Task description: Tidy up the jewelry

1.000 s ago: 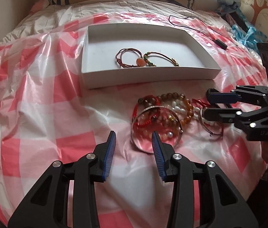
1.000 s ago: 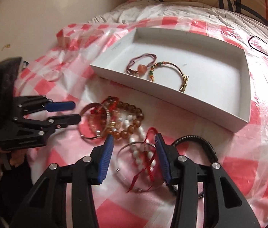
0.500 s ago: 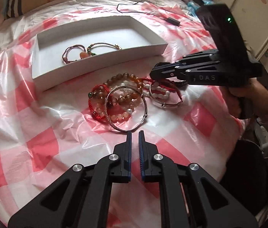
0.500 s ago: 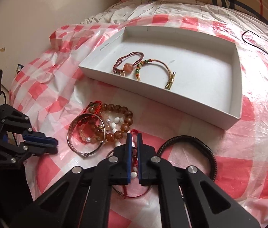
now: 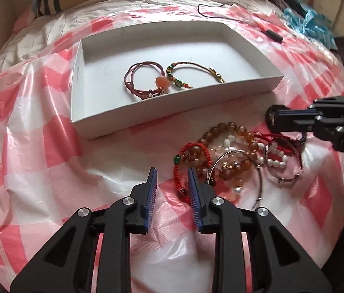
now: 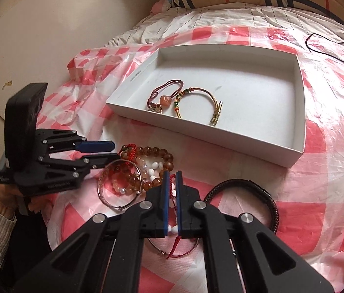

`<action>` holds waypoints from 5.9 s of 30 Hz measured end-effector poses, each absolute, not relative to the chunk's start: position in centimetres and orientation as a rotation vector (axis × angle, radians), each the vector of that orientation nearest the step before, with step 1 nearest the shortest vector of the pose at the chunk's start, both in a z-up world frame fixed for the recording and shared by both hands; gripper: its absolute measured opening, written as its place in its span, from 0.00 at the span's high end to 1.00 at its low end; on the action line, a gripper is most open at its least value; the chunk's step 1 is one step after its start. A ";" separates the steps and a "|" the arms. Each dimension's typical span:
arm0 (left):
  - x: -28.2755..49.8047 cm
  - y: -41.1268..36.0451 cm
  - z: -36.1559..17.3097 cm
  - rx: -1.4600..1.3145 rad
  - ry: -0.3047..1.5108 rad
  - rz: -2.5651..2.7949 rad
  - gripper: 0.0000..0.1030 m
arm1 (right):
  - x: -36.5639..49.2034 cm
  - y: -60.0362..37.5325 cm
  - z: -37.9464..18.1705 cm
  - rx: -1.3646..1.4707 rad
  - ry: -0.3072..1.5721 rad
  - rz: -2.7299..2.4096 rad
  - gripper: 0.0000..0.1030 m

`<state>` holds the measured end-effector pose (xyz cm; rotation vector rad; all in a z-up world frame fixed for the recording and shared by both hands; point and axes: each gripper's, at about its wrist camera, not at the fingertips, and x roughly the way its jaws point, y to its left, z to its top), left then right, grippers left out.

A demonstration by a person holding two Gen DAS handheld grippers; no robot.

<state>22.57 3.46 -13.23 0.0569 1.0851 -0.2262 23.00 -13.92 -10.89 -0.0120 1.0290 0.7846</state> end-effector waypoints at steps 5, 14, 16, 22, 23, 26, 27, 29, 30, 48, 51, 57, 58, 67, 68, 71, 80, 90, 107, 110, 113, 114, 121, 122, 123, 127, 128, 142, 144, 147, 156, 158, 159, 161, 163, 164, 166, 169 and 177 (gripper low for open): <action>22.6 3.0 -13.0 0.054 1.088 -0.260 0.96 | 23.3 -14.1 -11.2 0.019 1.022 0.781 0.95; 19.9 4.3 -7.7 -0.086 0.934 -0.330 0.96 | 22.3 -15.5 -8.7 0.066 0.949 0.785 0.95; 19.6 4.7 -6.7 -0.111 0.906 -0.337 0.96 | 22.2 -15.6 -8.2 0.062 0.939 0.783 0.95; 18.5 5.5 -4.3 -0.168 0.843 -0.351 0.96 | 22.3 -13.6 -9.6 -0.069 1.025 0.802 0.55; 18.5 5.5 -4.2 -0.167 0.839 -0.351 0.96 | 22.1 -13.1 -10.0 -0.107 1.020 0.787 0.46; 18.4 5.6 -4.2 -0.173 0.837 -0.357 0.96 | 22.2 -12.0 -11.2 -0.201 1.032 0.760 0.45; 18.4 5.6 -4.3 -0.175 0.837 -0.359 0.96 | 22.3 -11.9 -11.7 -0.214 1.043 0.756 0.45; 18.5 5.5 -4.5 -0.179 0.839 -0.360 0.96 | 22.6 -11.8 -12.6 -0.226 1.057 0.767 0.50; 18.5 5.5 -4.5 -0.178 0.840 -0.359 0.96 | 22.8 -11.7 -12.9 -0.228 1.070 0.781 0.65; 19.1 4.2 -3.8 -0.184 0.819 -0.378 0.96 | 22.0 -14.9 -5.3 -0.021 0.890 0.789 0.95; 19.3 4.0 -3.5 -0.190 0.812 -0.378 0.96 | 22.3 -15.1 -4.4 0.006 0.859 0.780 0.95; 20.1 3.5 -2.9 -0.181 0.796 -0.360 0.96 | 23.0 -15.2 -3.5 0.042 0.823 0.767 0.95; 20.3 3.4 -2.8 -0.178 0.794 -0.357 0.96 | 23.1 -15.2 -3.4 0.045 0.820 0.769 0.95; 22.3 2.1 -1.9 -0.138 0.759 -0.326 0.96 | 25.0 -14.0 -2.4 0.062 0.778 0.759 0.95; 22.7 2.1 -1.8 -0.142 0.754 -0.325 0.96 | 25.4 -13.9 -2.4 0.067 0.774 0.756 0.95; 23.6 2.3 -1.8 -0.151 0.744 -0.317 0.96 | 26.3 -13.5 -2.3 0.075 0.764 0.747 0.95; 27.4 3.4 -3.4 -0.222 0.741 -0.285 0.96 | 29.4 -12.5 -3.0 0.080 0.752 0.710 0.95; 31.5 4.3 -8.2 -0.217 0.862 -0.161 0.95 | 31.7 -12.8 -5.6 0.085 0.786 0.620 0.45; 20.9 4.3 -10.1 -0.110 0.964 -0.167 0.59 | 21.4 -18.7 -9.2 0.061 0.909 0.552 0.45; 20.1 3.9 -11.4 -0.106 0.992 -0.171 0.59 | 21.1 -20.0 -10.1 0.068 0.936 0.509 0.45; 19.9 3.1 -11.7 -0.059 0.988 -0.162 0.59 | 21.2 -20.6 -10.6 0.065 0.952 0.479 0.45; 20.0 3.0 -11.6 -0.055 0.987 -0.163 0.59 | 21.2 -20.7 -10.8 0.063 0.961 0.469 0.45; 20.1 2.2 -12.1 -0.005 0.993 -0.164 0.67 | 22.1 -20.4 -12.2 0.032 0.995 0.439 0.45; 20.1 2.1 -12.2 -0.004 0.998 -0.165 0.75 | 22.3 -20.3 -12.5 0.026 1.001 0.434 0.45; 20.2 2.0 -12.4 -0.003 1.002 -0.166 0.78 | 22.3 -20.2 -12.8 0.021 1.005 0.430 0.45; 20.1 1.2 -12.6 0.027 1.002 -0.151 0.81 | 22.3 -19.9 -13.4 0.003 1.005 0.414 0.45; 20.1 1.1 -12.6 0.031 1.001 -0.145 0.81 | 22.3 -19.9 -13.4 -0.002 1.004 0.410 0.45; 19.6 0.8 -12.4 0.044 0.995 -0.128 0.81 | 22.2 -19.1 -13.5 -0.083 1.024 0.346 0.56; 19.7 0.9 -12.4 0.038 0.995 -0.129 0.81 | 22.2 -19.3 -13.5 -0.071 1.030 0.341 0.65; 19.7 0.9 -12.3 0.032 0.993 -0.130 0.81 | 22.3 -19.4 -13.4 -0.073 1.037 0.335 0.83; 19.7 0.8 -12.3 0.038 0.990 -0.129 0.81 | 22.5 -19.3 -13.6 -0.066 1.046 0.327 0.84; 19.8 0.7 -12.4 0.046 0.991 -0.130 0.81 | 22.5 -19.5 -13.7 -0.062 1.045 0.335 0.84; 19.7 0.6 -12.4 0.052 0.989 -0.130 0.82 | 22.5 -19.5 -13.6 -0.061 1.044 0.339 0.85; 19.6 0.4 -12.3 0.072 0.985 -0.129 0.95 | 22.5 -19.7 -13.5 -0.056 1.044 0.344 0.87; 19.4 0.4 -12.2 0.068 0.981 -0.140 0.96 | 22.4 -20.0 -13.4 -0.036 1.042 0.343 0.90; 19.2 0.5 -12.0 0.053 0.980 -0.157 0.96 | 22.4 -20.3 -13.2 -0.024 1.039 0.342 0.90; 18.9 0.9 -11.7 0.020 0.981 -0.187 0.96 | 22.1 -20.7 -12.8 -0.004 1.026 0.339 0.90; 18.4 1.6 -11.3 -0.035 0.977 -0.225 0.96 | 21.6 -21.3 -12.0 0.035 1.009 0.344 0.90; 18.0 3.9 -10.4 -0.137 0.948 -0.238 0.96 | 20.5 -22.5 -9.5 0.089 0.951 0.375 0.90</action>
